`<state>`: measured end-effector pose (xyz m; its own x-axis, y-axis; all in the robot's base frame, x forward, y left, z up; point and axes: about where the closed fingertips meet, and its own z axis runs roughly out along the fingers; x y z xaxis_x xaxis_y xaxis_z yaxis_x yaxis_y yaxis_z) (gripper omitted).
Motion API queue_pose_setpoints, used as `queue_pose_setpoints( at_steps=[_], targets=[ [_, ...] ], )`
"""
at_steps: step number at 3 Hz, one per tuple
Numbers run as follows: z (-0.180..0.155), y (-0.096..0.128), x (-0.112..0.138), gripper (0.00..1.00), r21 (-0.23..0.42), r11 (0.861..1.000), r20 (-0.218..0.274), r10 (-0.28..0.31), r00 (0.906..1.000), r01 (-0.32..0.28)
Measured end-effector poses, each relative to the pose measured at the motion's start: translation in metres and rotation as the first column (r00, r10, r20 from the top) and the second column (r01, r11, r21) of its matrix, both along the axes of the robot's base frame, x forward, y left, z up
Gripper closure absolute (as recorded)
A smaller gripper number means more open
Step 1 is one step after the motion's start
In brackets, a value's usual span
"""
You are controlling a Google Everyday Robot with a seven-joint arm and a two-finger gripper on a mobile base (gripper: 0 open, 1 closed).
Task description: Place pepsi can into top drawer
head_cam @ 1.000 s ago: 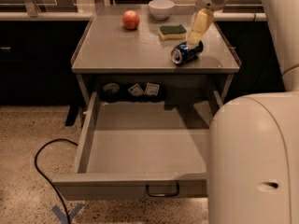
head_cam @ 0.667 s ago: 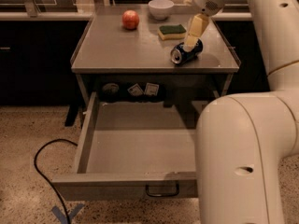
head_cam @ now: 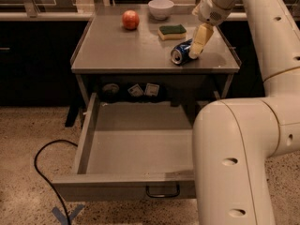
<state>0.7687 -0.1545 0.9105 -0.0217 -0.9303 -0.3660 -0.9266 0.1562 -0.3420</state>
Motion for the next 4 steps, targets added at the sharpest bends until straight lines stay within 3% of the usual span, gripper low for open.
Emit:
queue_pose_setpoints(
  at_steps=[1,4],
  targets=[
    [-0.019,0.002,0.002,0.0,-0.001,1.0,-0.035,0.013,0.9993,-0.013],
    [-0.069,0.033,-0.002,0.0,0.041,0.991,-0.137,0.129,0.9821,-0.125]
  ],
)
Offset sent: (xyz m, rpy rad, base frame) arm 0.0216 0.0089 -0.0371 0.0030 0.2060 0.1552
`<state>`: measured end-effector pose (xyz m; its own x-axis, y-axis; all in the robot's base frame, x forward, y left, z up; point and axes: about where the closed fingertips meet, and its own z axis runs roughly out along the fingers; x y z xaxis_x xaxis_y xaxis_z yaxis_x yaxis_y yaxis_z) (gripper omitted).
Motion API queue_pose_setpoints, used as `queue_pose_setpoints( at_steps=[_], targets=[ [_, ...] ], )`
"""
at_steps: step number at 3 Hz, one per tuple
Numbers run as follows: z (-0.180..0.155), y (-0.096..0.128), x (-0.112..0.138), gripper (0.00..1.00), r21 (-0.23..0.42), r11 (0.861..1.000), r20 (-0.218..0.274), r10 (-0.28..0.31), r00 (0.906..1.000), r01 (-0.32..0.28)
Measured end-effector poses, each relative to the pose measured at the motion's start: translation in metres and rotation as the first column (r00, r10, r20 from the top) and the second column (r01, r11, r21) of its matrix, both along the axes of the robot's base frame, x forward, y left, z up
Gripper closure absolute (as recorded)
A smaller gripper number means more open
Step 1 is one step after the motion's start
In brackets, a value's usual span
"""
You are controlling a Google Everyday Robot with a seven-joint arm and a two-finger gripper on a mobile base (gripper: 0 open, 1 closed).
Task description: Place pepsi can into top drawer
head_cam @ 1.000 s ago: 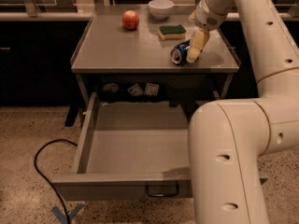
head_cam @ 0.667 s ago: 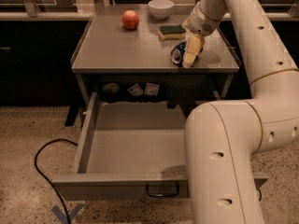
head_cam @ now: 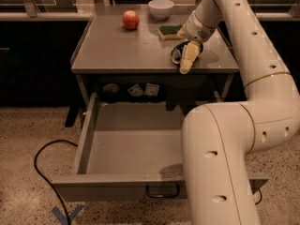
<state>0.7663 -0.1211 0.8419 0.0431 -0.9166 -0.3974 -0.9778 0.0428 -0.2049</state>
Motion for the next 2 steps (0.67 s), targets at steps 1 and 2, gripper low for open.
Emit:
queue_pose_setpoints(
  at_steps=[1,2],
  targets=[
    [-0.0005,0.0036,0.0092,0.18,0.01,1.0,0.026,-0.01,0.9996,0.01],
    [-0.0026,0.0073,0.0165,0.42,0.019,1.0,0.044,-0.016,0.9989,0.016]
  ],
)
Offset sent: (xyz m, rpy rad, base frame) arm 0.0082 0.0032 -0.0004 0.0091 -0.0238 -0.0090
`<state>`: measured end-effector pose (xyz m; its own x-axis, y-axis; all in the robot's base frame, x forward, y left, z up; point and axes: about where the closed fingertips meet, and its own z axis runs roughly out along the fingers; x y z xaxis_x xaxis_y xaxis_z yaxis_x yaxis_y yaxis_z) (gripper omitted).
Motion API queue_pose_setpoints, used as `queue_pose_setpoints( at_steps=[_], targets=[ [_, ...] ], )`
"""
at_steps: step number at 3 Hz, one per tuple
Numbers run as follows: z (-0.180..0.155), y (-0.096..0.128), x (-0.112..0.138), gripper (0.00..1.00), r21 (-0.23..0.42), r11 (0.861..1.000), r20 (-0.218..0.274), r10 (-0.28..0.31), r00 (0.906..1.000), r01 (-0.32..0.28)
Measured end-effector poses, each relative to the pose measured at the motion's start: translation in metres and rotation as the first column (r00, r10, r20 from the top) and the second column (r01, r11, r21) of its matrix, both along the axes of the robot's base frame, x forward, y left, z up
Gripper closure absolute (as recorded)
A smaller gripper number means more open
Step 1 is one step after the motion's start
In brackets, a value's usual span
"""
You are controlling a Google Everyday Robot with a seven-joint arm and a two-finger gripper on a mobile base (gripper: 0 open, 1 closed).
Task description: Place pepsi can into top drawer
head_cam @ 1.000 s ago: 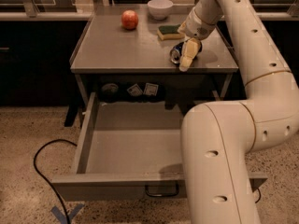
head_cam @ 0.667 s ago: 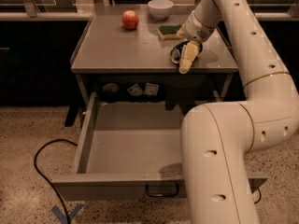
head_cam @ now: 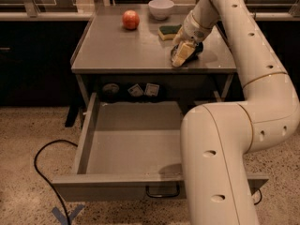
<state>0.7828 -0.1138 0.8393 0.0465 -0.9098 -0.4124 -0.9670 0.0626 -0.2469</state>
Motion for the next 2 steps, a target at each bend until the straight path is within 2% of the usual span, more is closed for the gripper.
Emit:
queue_pose_setpoints(
  at_steps=[2],
  targets=[
    [0.0,0.0,0.0001,0.89,0.0,1.0,0.0,0.0,1.0,0.0]
  ],
)
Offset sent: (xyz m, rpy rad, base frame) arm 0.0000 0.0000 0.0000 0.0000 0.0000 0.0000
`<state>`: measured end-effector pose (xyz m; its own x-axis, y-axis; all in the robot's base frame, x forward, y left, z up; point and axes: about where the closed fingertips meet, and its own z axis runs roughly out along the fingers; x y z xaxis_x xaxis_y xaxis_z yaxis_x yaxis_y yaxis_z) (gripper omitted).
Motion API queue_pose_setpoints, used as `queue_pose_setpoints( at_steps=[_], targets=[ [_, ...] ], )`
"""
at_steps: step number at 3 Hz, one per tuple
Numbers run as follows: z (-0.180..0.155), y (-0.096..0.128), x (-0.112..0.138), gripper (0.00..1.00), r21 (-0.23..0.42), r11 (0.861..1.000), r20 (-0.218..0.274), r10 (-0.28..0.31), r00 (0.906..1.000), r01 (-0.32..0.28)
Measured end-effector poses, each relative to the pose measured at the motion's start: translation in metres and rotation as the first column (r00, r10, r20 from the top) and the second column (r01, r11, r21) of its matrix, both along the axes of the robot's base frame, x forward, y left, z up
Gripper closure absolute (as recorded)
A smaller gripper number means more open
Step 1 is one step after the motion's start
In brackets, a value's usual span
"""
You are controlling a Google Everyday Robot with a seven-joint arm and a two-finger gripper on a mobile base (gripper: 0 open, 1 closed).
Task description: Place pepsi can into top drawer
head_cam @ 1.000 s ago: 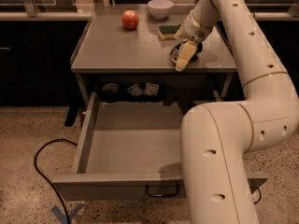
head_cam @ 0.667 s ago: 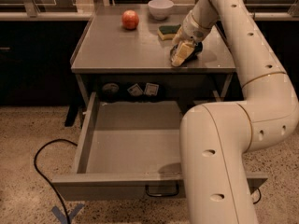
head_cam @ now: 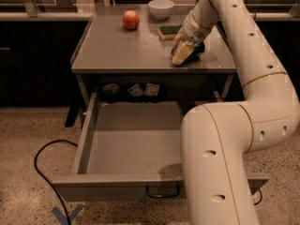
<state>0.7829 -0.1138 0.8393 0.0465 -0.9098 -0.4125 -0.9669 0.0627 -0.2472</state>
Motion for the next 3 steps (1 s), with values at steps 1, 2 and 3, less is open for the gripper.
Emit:
queue_pose_setpoints(
  at_steps=[1,2,3],
  targets=[
    [0.001,0.004,0.006,1.0,0.007,1.0,0.019,-0.007,0.9998,0.007],
    [0.032,0.006,0.001,1.0,0.061,0.997,0.052,-0.04,0.9979,0.036],
    [0.062,0.017,-0.018,1.0,0.134,0.99,0.058,-0.052,0.997,0.044]
  ],
)
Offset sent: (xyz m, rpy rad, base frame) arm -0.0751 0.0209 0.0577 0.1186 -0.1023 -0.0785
